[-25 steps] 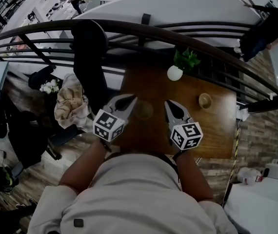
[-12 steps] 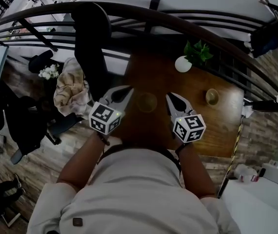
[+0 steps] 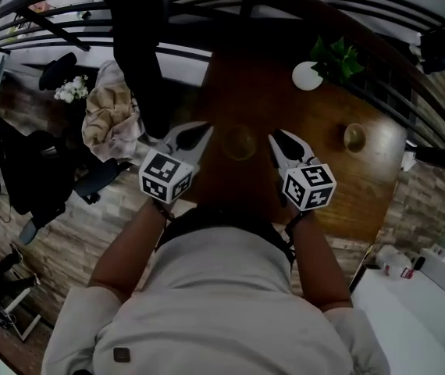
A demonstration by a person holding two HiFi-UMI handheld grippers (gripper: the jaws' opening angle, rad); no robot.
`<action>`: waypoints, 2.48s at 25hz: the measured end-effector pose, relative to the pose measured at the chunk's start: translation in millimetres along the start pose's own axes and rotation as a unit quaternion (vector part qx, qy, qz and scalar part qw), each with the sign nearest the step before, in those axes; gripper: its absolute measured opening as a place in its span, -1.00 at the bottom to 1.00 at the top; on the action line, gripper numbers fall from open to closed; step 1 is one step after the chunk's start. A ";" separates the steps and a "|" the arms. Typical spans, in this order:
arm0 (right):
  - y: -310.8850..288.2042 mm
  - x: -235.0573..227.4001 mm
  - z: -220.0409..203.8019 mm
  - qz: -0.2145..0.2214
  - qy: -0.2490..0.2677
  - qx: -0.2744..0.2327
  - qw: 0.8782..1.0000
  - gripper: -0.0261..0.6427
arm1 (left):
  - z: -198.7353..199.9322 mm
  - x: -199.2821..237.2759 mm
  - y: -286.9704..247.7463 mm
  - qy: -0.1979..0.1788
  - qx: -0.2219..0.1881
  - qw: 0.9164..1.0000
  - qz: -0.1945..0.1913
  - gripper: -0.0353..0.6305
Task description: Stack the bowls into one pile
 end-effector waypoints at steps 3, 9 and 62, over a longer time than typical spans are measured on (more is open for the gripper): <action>-9.8 -9.6 -21.7 0.001 -0.012 0.020 1.000 -0.67 | -22.2 4.8 -7.3 0.011 0.016 1.000 0.003 -0.88; -29.9 -30.3 -64.4 0.004 -0.028 0.058 0.998 -0.67 | -68.2 13.5 -23.7 0.039 0.048 0.998 0.012 -0.88; -64.5 -34.4 -145.6 0.009 -0.057 0.116 0.992 -0.86 | -138.1 -2.7 -12.1 0.072 0.105 0.991 0.025 -0.88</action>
Point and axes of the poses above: the fingertips, and each gripper's own axes: y backward along the fingers, x to its left, z out of its top, the point moved 3 cm from there along y, backward along the fingers, and after that the axes turned 9 degrees about -x, right-handed, at the moved point
